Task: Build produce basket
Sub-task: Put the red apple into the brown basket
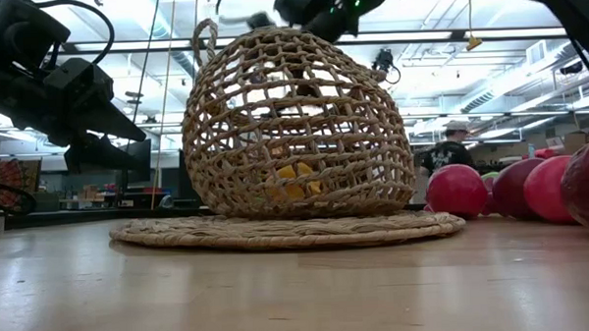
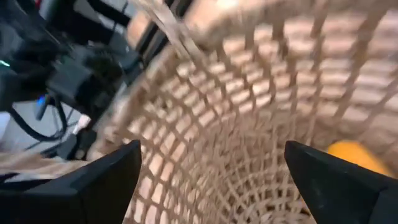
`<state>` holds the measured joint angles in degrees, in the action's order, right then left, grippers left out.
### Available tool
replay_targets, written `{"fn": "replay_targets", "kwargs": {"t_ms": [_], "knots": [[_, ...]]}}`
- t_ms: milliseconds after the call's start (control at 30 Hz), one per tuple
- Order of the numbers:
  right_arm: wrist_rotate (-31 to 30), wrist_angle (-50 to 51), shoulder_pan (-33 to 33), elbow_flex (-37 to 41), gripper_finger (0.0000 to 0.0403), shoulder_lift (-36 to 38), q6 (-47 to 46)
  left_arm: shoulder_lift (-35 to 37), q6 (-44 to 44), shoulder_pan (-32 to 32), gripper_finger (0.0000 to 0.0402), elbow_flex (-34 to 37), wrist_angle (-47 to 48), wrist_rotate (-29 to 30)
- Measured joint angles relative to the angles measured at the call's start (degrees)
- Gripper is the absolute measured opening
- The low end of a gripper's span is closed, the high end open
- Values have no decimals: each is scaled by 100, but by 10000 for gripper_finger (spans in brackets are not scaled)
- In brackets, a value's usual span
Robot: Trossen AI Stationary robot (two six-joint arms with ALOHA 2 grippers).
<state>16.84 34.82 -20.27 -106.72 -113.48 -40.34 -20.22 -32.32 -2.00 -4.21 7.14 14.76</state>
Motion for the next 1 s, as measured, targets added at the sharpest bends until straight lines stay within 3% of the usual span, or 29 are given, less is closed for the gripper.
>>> {"fn": "replay_targets", "kwargs": {"t_ms": [300, 633, 833, 1000], "knots": [[-1742, 465, 259, -5, 398, 904, 814, 1, 0, -2, 357, 0, 0, 2], [-1328, 1391, 680, -8, 398, 2077, 1537, 0, 0, 0, 357, 0, 0, 1], [-1576, 3124, 786, -8, 398, 2605, 1487, 1, 1, -1, 357, 0, 1, 2], [-3041, 5244, 865, -6, 398, 2688, 959, -1, 0, -2, 357, 0, 0, 2]]}}
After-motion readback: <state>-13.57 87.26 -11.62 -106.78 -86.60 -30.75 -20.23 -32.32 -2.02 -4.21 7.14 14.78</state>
